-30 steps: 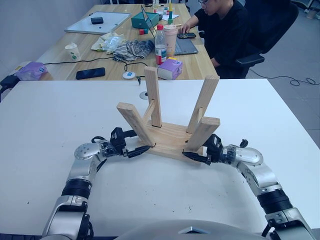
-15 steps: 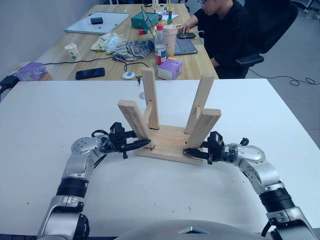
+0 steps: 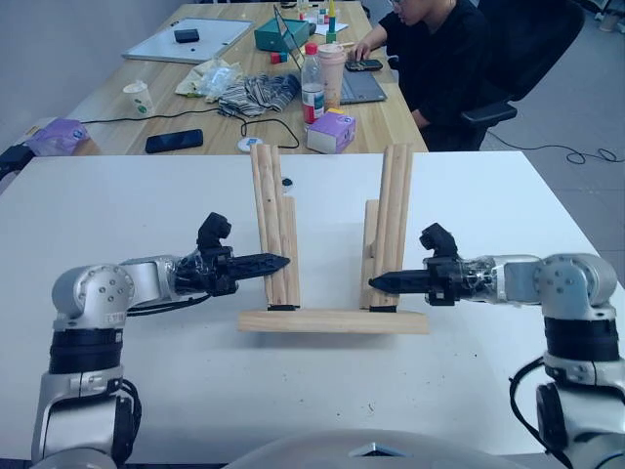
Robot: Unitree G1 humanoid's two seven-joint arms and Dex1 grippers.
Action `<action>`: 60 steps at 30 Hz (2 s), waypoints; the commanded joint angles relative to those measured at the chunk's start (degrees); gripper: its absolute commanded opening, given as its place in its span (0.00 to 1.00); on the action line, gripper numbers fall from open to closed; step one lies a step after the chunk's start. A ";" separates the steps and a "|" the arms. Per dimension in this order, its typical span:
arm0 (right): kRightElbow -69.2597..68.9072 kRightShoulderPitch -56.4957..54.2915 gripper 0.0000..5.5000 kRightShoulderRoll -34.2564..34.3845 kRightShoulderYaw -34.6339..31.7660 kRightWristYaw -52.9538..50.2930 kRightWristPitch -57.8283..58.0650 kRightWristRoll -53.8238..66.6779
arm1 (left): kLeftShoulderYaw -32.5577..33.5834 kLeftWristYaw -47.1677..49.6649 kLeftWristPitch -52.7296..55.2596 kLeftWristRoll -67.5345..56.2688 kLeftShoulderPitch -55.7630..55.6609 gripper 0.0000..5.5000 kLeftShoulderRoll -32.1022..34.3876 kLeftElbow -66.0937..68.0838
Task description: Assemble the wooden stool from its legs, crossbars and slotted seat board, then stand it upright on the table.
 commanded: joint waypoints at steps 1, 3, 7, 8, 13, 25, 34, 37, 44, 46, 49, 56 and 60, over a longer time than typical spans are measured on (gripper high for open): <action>4.44 -3.05 0.30 1.47 0.08 -7.83 1.13 -2.36 | -1.70 3.24 3.63 2.17 -1.33 0.28 0.81 2.43; 5.71 -3.33 0.38 2.18 -0.63 -9.56 1.11 -3.24 | 0.45 3.69 3.68 0.98 -1.88 0.36 -0.41 3.44; 8.42 -4.42 0.52 3.00 -2.58 -11.77 1.11 -3.34 | 2.21 5.71 2.37 2.70 -3.61 0.48 -1.26 7.67; 9.53 -4.93 0.54 3.30 -3.98 -12.47 1.05 -3.50 | 3.36 6.01 0.71 3.58 -4.52 0.50 -1.13 10.35; 15.90 -5.62 0.72 0.21 -10.78 -12.62 -1.68 -4.44 | 7.38 2.88 -6.22 6.44 -2.46 0.65 2.49 16.80; 9.83 25.31 0.79 -19.53 -0.17 31.10 -74.60 -31.46 | -0.04 -28.09 -78.04 34.89 28.63 0.69 6.52 -2.45; 15.70 18.06 0.79 -10.72 9.06 27.13 -91.17 -39.32 | -6.40 -23.93 -83.82 37.81 22.09 0.69 -0.09 5.32; 18.18 16.08 0.79 -8.47 11.55 25.37 -93.86 -41.33 | -7.76 -21.25 -83.37 37.79 20.79 0.69 -2.57 5.82; 18.63 13.55 0.67 -5.42 14.50 25.26 -93.09 -40.19 | -10.33 -19.99 -82.64 37.33 19.92 0.64 -4.69 4.99; 18.26 13.64 0.59 -5.64 14.24 25.61 -92.14 -39.43 | -10.52 -20.34 -81.99 36.90 20.01 0.57 -4.38 4.82; 17.54 13.79 0.49 -6.19 14.49 25.83 -90.22 -39.02 | -10.78 -20.56 -81.60 36.87 19.81 0.48 -4.34 4.93; 7.89 12.82 0.34 -5.33 10.00 23.62 -70.25 -27.75 | -9.45 -16.76 -66.66 29.42 17.89 0.32 -3.34 -2.87; -0.64 1.91 0.34 -5.54 -5.76 9.69 -36.36 1.72 | -1.54 3.76 -32.32 -15.63 8.94 0.32 7.14 -16.55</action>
